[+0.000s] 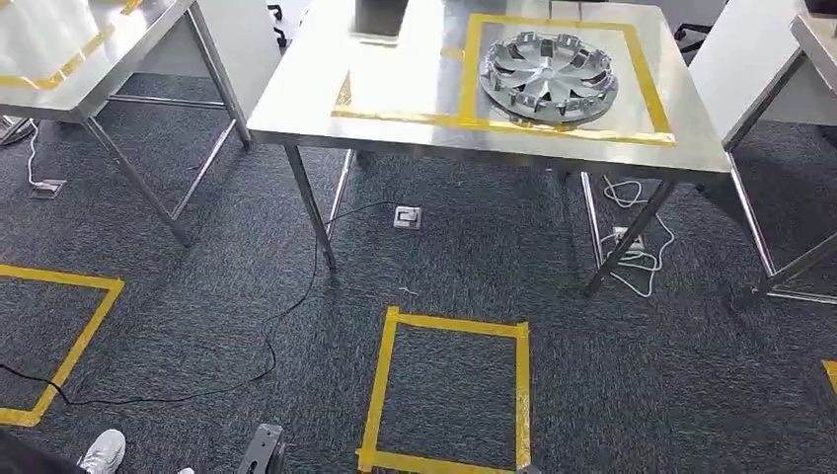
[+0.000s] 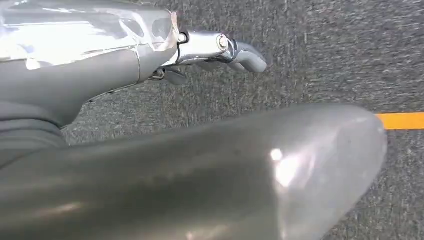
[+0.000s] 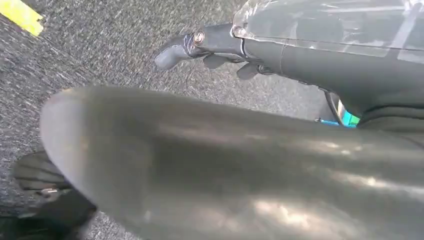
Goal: Take the parts from the cabinet and place them on the table.
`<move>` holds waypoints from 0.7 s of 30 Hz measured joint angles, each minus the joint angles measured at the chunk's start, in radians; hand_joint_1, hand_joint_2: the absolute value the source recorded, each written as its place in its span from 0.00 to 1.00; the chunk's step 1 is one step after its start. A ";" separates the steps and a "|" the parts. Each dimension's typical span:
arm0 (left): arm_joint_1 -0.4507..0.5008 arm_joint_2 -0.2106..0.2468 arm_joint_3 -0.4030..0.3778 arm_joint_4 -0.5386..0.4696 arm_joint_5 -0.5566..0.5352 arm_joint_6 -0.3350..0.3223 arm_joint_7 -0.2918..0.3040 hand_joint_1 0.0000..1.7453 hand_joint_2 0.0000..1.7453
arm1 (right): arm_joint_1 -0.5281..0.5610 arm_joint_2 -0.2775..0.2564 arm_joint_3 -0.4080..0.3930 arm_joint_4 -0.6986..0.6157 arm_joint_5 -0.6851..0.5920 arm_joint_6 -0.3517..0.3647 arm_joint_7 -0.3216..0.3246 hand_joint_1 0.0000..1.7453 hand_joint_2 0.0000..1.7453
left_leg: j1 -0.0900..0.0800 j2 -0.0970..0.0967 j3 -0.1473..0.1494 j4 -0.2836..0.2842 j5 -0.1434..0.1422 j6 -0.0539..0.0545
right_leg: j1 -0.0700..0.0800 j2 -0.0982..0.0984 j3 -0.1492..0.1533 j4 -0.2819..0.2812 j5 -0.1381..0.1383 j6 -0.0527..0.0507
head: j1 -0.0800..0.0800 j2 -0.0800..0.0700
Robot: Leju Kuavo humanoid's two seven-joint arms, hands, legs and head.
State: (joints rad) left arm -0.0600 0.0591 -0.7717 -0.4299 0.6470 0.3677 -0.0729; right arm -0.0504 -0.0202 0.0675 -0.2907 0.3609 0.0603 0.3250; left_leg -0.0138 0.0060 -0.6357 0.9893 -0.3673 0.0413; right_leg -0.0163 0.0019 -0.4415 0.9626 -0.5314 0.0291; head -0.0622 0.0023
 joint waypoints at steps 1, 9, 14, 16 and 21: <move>0.001 0.000 0.000 0.000 -0.001 0.000 0.001 0.00 0.00 | 0.003 0.001 0.002 0.000 -0.005 -0.002 0.000 0.00 0.00 | 0.000 0.000 0.001 0.000 0.008 -0.005 | 0.000 -0.001 -0.020 0.005 0.005 -0.003 | -0.001 0.000; 0.008 0.001 0.000 0.000 0.010 0.001 -0.003 0.00 0.00 | 0.003 0.001 0.036 -0.006 -0.033 -0.003 0.006 0.00 1.00 | 0.025 -0.006 -0.086 0.297 -0.208 -0.058 | -0.006 -0.005 -0.080 0.007 0.071 -0.046 | -0.003 0.000; 0.009 0.004 0.000 -0.002 0.010 0.003 -0.003 0.00 0.00 | 0.004 0.001 0.055 -0.006 -0.059 -0.006 0.007 0.00 1.00 | 0.027 -0.010 0.133 0.034 -0.111 -0.047 | -0.008 -0.003 -0.119 0.013 0.105 -0.028 | -0.004 0.000; 0.009 0.006 0.000 -0.003 0.010 0.003 -0.003 0.00 0.00 | 0.002 0.001 0.064 -0.008 -0.065 -0.009 0.007 0.00 1.00 | 0.016 -0.014 0.157 -0.015 -0.129 -0.034 | -0.007 -0.004 -0.128 0.009 0.121 -0.009 | -0.001 0.000; 0.007 0.008 0.000 -0.005 0.012 0.003 -0.004 0.00 0.00 | 0.006 -0.002 0.074 -0.009 -0.074 -0.011 0.007 0.00 1.00 | 0.015 -0.006 0.131 -0.034 -0.087 0.011 | -0.010 -0.003 -0.172 0.076 0.070 -0.005 | 0.003 0.000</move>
State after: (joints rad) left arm -0.0527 0.0671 -0.7717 -0.4349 0.6592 0.3712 -0.0767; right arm -0.0446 -0.0221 0.1415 -0.2995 0.2865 0.0488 0.3319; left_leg 0.0017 0.0002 -0.5048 0.9550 -0.4545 0.0522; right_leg -0.0262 -0.0014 -0.6132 1.0385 -0.4614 0.0244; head -0.0588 0.0023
